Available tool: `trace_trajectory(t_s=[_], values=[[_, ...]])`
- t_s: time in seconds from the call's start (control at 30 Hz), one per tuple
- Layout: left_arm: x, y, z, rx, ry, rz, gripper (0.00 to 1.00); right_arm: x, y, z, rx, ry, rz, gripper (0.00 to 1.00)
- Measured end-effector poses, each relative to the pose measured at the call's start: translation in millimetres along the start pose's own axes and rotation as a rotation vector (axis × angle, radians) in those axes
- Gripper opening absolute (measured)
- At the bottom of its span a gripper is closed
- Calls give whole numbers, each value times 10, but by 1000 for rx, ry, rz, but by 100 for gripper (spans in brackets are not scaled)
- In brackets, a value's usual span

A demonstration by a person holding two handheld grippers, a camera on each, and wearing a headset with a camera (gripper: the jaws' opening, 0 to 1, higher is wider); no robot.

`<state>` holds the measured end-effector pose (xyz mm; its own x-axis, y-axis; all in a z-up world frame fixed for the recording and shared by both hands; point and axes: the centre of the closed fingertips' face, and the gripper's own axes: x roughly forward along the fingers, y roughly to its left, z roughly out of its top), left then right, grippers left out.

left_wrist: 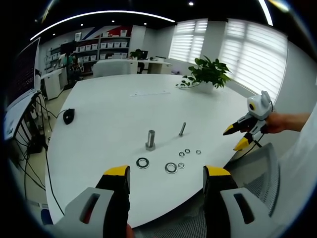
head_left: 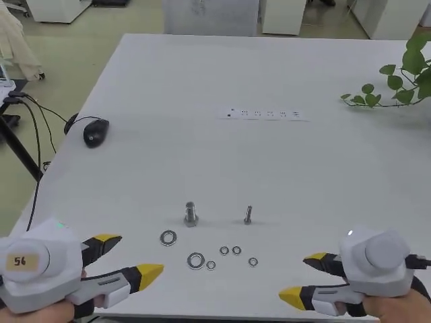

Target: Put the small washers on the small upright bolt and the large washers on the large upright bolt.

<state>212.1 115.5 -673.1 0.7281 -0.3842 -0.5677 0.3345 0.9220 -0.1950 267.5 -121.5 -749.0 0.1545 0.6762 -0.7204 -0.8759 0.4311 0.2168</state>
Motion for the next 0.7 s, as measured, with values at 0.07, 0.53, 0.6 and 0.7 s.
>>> trace_trajectory(t_s=[0.07, 0.53, 0.6, 0.7], values=[[1, 3, -11, -2, 2, 0, 59, 34, -12, 0, -12, 20, 10, 55], [2, 27, -21, -12, 1, 4, 59, 279, -198, 51, -27, 105, 16, 43], [-1, 30, -27, -11, 3, 5, 59, 309, -216, 59, -27, 108, 18, 42], [-7, 32, -35, -13, 4, 5, 59, 355, -239, 75, -39, 123, 18, 41]])
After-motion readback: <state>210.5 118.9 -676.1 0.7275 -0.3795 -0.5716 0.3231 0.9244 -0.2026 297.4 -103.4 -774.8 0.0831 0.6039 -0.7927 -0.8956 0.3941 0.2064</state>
